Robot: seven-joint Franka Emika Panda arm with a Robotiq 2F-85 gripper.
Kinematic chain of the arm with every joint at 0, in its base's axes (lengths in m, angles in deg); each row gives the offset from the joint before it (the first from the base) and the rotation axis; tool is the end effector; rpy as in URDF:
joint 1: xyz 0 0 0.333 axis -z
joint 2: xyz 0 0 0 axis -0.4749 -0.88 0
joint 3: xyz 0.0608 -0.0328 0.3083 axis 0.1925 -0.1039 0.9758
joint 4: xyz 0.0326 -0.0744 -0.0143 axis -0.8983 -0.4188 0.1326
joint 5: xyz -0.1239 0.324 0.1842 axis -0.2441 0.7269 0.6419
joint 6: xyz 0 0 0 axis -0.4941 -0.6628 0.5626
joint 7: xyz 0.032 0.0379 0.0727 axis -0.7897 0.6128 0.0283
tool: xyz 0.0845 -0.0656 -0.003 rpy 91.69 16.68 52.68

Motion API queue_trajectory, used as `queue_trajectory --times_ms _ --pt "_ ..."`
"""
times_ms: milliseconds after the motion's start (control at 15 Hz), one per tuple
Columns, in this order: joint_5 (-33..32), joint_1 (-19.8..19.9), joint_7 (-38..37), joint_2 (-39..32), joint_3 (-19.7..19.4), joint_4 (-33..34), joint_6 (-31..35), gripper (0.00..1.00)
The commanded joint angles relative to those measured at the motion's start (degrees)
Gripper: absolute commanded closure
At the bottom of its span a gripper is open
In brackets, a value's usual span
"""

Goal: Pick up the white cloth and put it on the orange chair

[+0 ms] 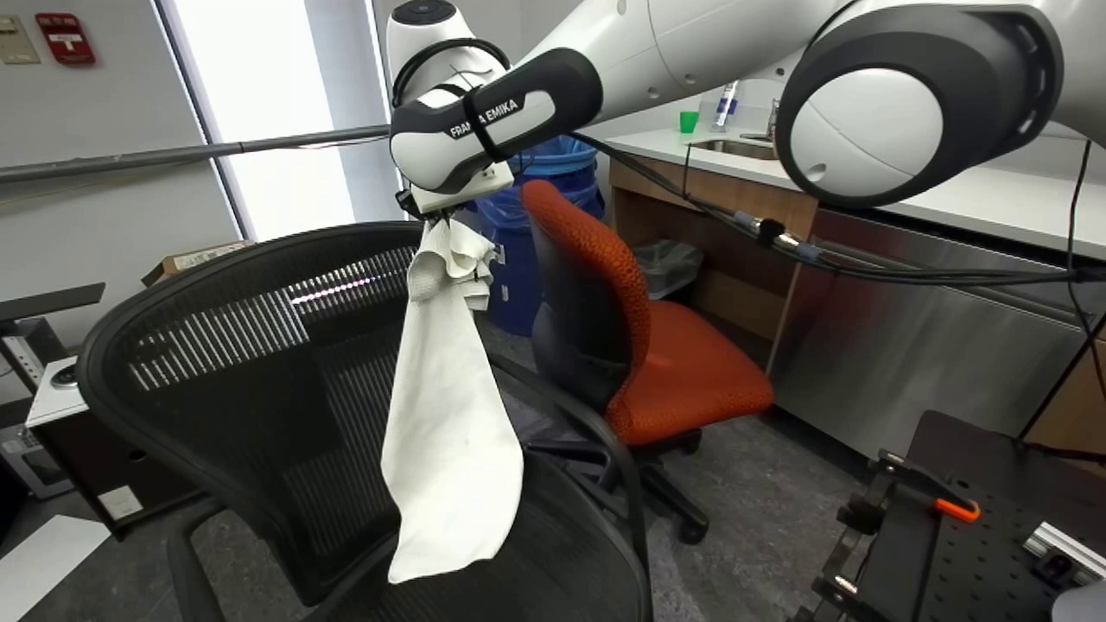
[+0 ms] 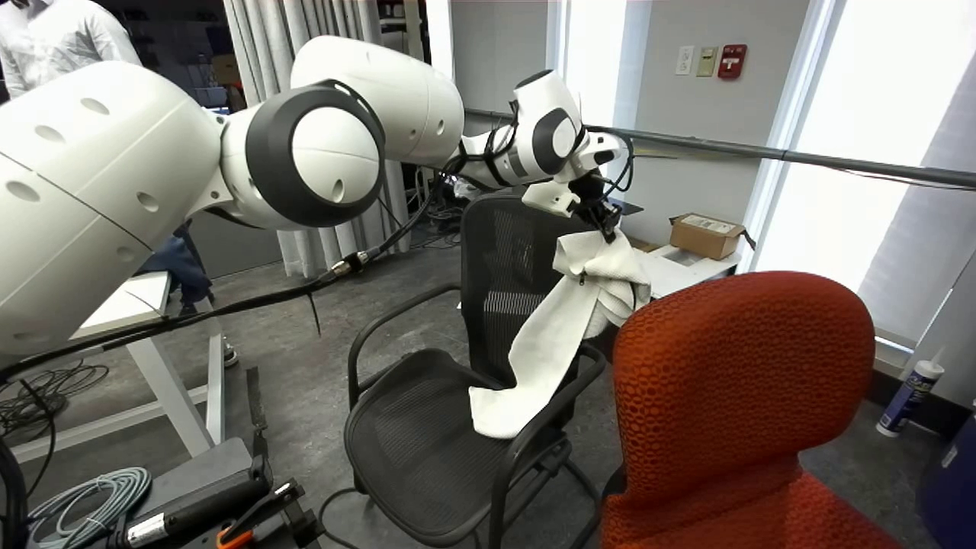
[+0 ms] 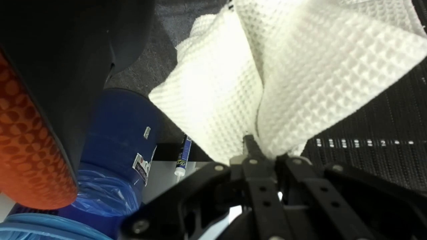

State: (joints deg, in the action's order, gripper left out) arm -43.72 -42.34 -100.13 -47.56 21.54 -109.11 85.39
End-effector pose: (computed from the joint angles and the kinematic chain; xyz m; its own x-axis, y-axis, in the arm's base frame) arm 0.8256 0.0822 0.3222 0.8375 -0.1929 0.5113 -0.2885 -0.9507 0.1140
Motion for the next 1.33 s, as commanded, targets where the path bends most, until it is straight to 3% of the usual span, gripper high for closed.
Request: queue_trajectory --times_ms 0,600,1000,1267 --pt "-1.0 2.2 -5.6 0.3 -0.4 4.9 -0.1 1.00" --pt "1.1 8.3 -21.0 6.1 -8.0 7.6 -0.3 1.00" --pt "-1.9 7.5 -34.8 9.9 -16.7 1.8 -2.0 1.00" --pt "-2.4 6.1 -41.3 10.4 -21.5 -7.3 -3.6 1.00"
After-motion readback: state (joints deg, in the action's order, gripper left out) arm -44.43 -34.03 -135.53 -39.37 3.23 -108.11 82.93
